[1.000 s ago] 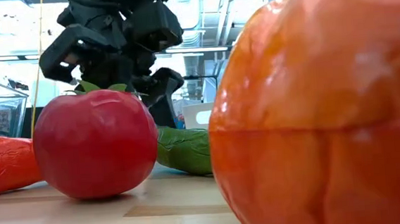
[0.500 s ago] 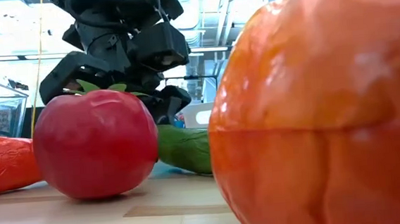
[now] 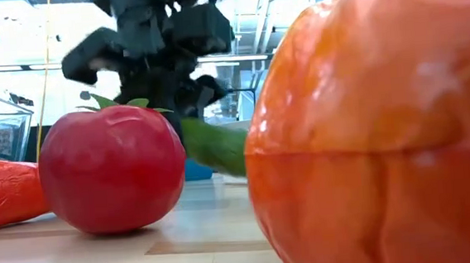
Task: Sort produce into baskets
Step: Put the bottom green cucumber into the transparent bin
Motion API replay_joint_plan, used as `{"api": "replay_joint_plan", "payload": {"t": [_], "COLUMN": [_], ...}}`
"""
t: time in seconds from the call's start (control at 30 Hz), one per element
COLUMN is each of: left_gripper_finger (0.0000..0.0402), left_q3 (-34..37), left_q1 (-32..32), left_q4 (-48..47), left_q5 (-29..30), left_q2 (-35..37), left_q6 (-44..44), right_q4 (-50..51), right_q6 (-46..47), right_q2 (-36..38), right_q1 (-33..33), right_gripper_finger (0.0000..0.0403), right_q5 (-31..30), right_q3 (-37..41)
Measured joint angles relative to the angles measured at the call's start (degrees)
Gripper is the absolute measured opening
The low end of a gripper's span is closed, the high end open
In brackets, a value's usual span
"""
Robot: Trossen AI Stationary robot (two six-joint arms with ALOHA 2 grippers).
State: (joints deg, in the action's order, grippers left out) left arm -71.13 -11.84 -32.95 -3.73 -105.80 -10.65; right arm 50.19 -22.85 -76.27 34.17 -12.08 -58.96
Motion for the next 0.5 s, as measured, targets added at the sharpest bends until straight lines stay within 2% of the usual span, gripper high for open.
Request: {"api": "replay_joint_plan", "payload": {"t": [0.3, 0.5], "left_gripper_finger": [0.0115, 0.0118], "left_q3": [-15.96, -22.18], "left_q1": [-0.02, -0.17], "left_q4": [-25.21, -42.82], "left_q5": [0.44, 4.85], "left_q2": [0.07, 0.40], "left_q6": [0.69, 5.39], "right_q4": [0.02, 0.02], "right_q6": [0.01, 0.02], "right_q2": [0.00, 0.00], "right_q1": [0.00, 0.00], "right_gripper_finger": [0.0270, 0.0270], "right_q5": [0.03, 0.05], "right_q3": [0.00, 0.00]}}
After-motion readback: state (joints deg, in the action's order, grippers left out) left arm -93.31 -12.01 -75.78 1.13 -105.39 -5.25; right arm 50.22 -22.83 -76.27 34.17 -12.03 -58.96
